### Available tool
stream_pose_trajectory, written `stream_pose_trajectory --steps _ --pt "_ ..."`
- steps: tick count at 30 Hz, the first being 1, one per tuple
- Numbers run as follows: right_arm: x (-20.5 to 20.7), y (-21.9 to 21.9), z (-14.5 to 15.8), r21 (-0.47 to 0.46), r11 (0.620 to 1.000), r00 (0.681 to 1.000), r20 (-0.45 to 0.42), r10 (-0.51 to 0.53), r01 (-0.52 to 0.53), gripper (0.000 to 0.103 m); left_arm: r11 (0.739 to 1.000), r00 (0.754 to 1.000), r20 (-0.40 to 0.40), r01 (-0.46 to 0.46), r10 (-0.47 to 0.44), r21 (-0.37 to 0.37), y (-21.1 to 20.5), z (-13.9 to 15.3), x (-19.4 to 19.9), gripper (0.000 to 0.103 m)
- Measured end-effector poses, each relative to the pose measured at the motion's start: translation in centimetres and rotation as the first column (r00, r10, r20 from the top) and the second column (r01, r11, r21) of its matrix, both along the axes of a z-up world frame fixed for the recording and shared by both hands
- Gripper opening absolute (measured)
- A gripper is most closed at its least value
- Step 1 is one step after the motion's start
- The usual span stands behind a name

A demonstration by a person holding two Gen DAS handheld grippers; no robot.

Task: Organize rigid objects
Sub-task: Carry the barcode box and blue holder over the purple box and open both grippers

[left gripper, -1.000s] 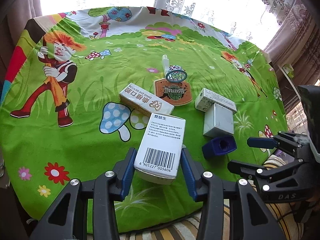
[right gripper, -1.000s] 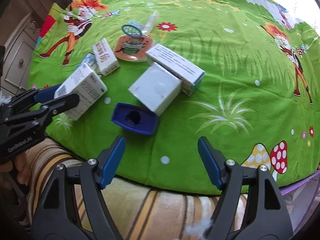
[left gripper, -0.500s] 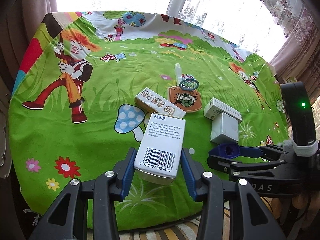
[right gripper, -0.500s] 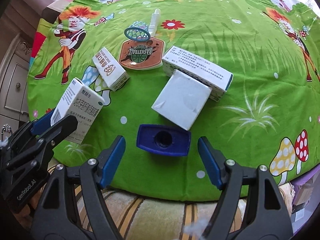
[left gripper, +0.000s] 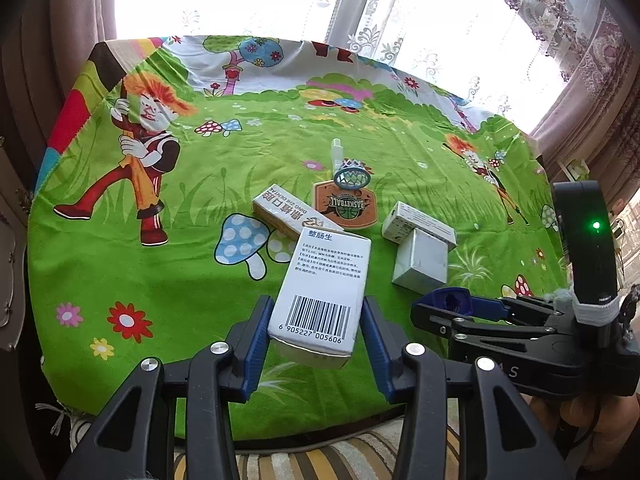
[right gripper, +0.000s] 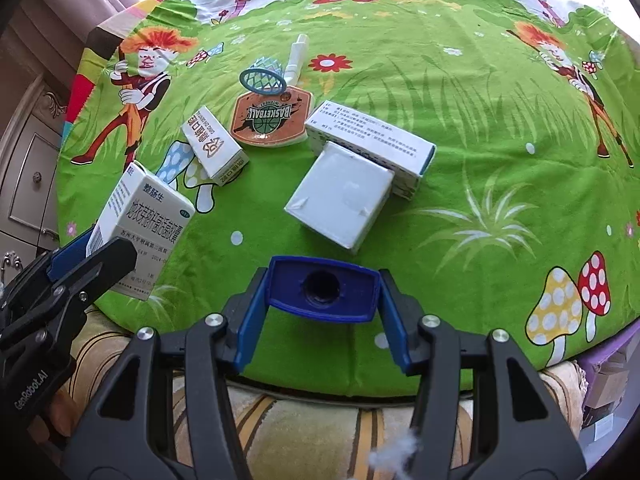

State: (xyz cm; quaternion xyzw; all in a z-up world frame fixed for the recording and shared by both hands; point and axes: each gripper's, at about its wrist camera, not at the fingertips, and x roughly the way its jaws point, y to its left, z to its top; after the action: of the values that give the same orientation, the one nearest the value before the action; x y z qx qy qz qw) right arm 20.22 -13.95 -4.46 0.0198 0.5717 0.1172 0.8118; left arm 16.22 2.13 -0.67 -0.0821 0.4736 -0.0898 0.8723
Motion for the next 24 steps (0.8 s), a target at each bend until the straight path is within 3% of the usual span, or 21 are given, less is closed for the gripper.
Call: stream_pose_trajectory --steps 14,24 --pt "-3.6 -4.4 3.3 0.036 0.999 0.992 0.126 -0.024 0.019 0.057 0.999 0.999 0.004 0.039 -0.039 0.037 -4.1 1.7 -1.8 0.045" --pt "-6.1 -8.9 4.6 0.106 0.992 0.983 0.163 -0.086 0.069 0.057 0.99 0.991 -0.003 0.132 -0.132 0.045 -9.5 2.4 -3.2 0.045"
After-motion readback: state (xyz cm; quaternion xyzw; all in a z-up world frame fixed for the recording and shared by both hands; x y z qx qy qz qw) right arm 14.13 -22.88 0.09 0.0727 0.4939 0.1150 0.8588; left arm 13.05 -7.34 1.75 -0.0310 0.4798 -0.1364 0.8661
